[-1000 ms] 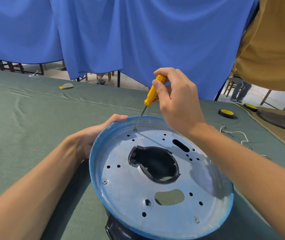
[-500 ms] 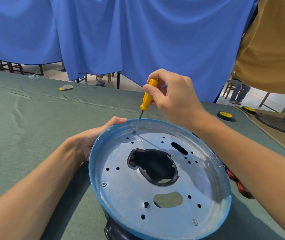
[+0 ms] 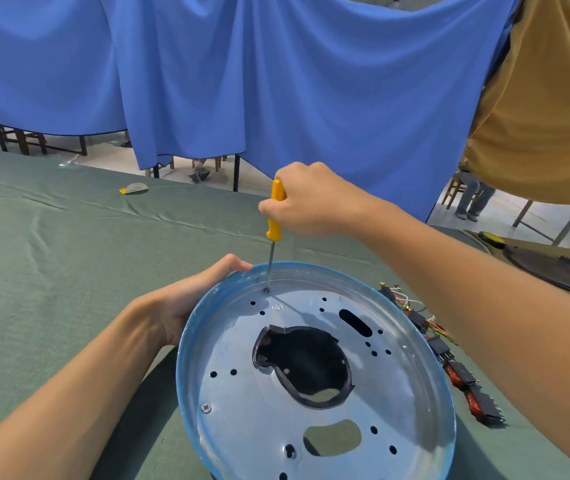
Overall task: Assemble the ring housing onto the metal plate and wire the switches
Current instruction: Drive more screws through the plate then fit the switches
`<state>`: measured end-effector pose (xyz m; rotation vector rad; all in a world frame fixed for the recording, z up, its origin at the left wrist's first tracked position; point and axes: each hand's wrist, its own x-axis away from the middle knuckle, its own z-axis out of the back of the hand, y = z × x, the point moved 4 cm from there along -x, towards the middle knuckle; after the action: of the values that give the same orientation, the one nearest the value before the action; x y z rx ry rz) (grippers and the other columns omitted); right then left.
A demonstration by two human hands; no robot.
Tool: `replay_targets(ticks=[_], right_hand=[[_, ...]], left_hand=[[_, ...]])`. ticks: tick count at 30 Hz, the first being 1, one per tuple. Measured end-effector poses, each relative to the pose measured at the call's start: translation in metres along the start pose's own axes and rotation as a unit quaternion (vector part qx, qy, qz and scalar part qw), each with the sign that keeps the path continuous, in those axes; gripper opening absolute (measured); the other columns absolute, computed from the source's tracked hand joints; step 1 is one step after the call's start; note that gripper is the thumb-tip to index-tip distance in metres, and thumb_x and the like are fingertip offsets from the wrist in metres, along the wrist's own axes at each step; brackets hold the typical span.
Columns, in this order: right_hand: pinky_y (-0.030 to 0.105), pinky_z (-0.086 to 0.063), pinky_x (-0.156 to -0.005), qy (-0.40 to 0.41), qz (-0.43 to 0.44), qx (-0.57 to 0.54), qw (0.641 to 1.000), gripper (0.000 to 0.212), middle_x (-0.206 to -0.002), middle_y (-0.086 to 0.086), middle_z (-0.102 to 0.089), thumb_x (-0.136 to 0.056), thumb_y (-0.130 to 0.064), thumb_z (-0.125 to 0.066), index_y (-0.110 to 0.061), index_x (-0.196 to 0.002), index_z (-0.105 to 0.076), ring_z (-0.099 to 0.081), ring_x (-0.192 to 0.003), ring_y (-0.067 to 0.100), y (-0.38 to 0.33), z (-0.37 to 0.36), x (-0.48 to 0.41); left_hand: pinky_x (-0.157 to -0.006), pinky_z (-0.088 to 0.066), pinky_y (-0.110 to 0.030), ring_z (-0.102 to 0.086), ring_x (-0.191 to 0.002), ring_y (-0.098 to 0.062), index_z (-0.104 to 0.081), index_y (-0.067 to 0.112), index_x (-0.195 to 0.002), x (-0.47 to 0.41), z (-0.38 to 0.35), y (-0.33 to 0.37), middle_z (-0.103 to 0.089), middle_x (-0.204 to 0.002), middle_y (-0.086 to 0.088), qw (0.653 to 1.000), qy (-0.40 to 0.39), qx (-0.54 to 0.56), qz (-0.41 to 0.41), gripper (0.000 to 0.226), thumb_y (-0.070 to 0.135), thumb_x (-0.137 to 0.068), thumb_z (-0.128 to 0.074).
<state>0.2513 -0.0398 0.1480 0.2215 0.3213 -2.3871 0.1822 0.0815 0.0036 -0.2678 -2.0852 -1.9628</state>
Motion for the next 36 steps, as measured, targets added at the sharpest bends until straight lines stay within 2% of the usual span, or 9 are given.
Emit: replay_targets(ticks=[5,11,18,20,21,24,28,32,36], right_hand=[[0.031,-0.037,-0.053,0.023,0.058,-0.069,0.996,0.027,-0.069,0.005,-0.053,-0.089,-0.032,-0.058,-0.006,-0.079,-0.055,-0.045,-0.064,0.022,-0.005,0.011,0.006],[0.031,-0.035,-0.059,-0.01,0.105,-0.048,0.993,0.029,-0.068,-0.005,-0.046,-0.09,-0.037,-0.06,-0.008,-0.085,-0.058,-0.043,-0.066,0.017,-0.014,-0.001,0.017],[0.031,-0.034,-0.057,-0.009,0.119,-0.069,0.99,0.029,-0.067,-0.003,-0.049,-0.091,-0.038,-0.061,-0.012,-0.078,-0.055,-0.044,-0.064,0.015,-0.014,-0.01,0.021],[0.03,-0.032,-0.054,-0.017,0.122,-0.058,0.991,0.03,-0.066,-0.004,-0.047,-0.091,-0.039,-0.061,-0.014,-0.075,-0.052,-0.042,-0.061,0.011,-0.015,-0.013,0.023],[0.03,-0.032,-0.054,-0.015,0.121,-0.057,0.991,0.031,-0.066,-0.004,-0.047,-0.091,-0.039,-0.061,-0.015,-0.074,-0.051,-0.041,-0.061,0.01,-0.015,-0.014,0.023],[0.031,-0.032,-0.056,-0.001,0.111,-0.068,0.992,0.034,-0.064,-0.002,-0.047,-0.091,-0.04,-0.061,-0.016,-0.07,-0.048,-0.041,-0.06,0.01,-0.012,-0.015,0.023],[0.031,-0.03,-0.057,0.033,0.086,-0.075,0.993,0.041,-0.061,-0.002,-0.044,-0.088,-0.042,-0.064,-0.016,-0.064,-0.044,-0.038,-0.061,0.013,-0.008,-0.016,0.023],[0.031,-0.028,-0.059,0.097,0.046,-0.055,0.993,0.044,-0.06,-0.001,-0.038,-0.087,-0.039,-0.061,-0.018,-0.058,-0.035,-0.04,-0.073,0.025,-0.005,-0.021,0.023],[0.033,-0.034,-0.064,0.096,0.0,-0.029,0.995,0.045,-0.067,0.004,-0.041,-0.086,-0.049,-0.058,-0.021,-0.06,-0.033,-0.047,-0.08,0.031,-0.003,-0.025,0.02]], left_hand=[[-0.046,-0.048,-0.014,-0.064,-0.051,-0.002,-0.061,0.014,-0.118,-0.006,0.005,0.007,-0.069,-0.066,0.01,0.999,-0.033,-0.021,-0.023,0.042,0.049,-0.096,-0.053],[-0.05,-0.049,-0.015,-0.066,-0.058,-0.004,-0.067,0.013,-0.113,-0.007,0.009,0.0,-0.072,-0.074,0.008,0.995,-0.05,-0.088,0.005,0.051,0.057,-0.091,-0.054],[-0.084,-0.054,-0.034,-0.071,-0.095,-0.02,-0.073,0.019,-0.111,-0.002,0.01,0.006,-0.075,-0.106,-0.003,0.968,-0.09,-0.232,0.023,0.071,0.075,-0.072,-0.056],[-0.094,-0.05,-0.047,-0.071,-0.094,-0.024,-0.077,0.017,-0.103,-0.001,0.011,0.008,-0.075,-0.102,-0.006,0.958,-0.089,-0.274,0.009,0.066,0.074,-0.076,-0.058],[-0.09,-0.049,-0.048,-0.071,-0.086,-0.022,-0.079,0.016,-0.096,0.0,0.01,0.009,-0.076,-0.095,-0.007,0.955,-0.085,-0.285,0.002,0.063,0.073,-0.077,-0.057],[-0.079,-0.048,-0.042,-0.068,-0.076,-0.02,-0.078,0.012,-0.09,0.0,0.007,0.015,-0.075,-0.088,-0.01,0.958,-0.055,-0.277,-0.054,0.051,0.058,-0.085,-0.058],[-0.093,-0.05,-0.031,-0.068,-0.094,-0.007,-0.078,0.026,-0.093,0.001,0.003,0.028,-0.075,-0.098,0.008,0.946,0.028,-0.254,-0.2,0.018,0.022,-0.096,-0.06],[-0.088,-0.051,-0.024,-0.068,-0.095,-0.007,-0.08,0.026,-0.085,0.009,-0.002,0.034,-0.074,-0.099,0.011,0.931,0.006,-0.253,-0.264,0.006,0.024,-0.081,-0.077],[-0.075,-0.044,-0.021,-0.062,-0.071,-0.003,-0.08,0.026,-0.074,0.009,-0.009,0.036,-0.072,-0.076,0.017,0.897,0.103,-0.274,-0.331,0.005,0.027,-0.071,-0.084]])
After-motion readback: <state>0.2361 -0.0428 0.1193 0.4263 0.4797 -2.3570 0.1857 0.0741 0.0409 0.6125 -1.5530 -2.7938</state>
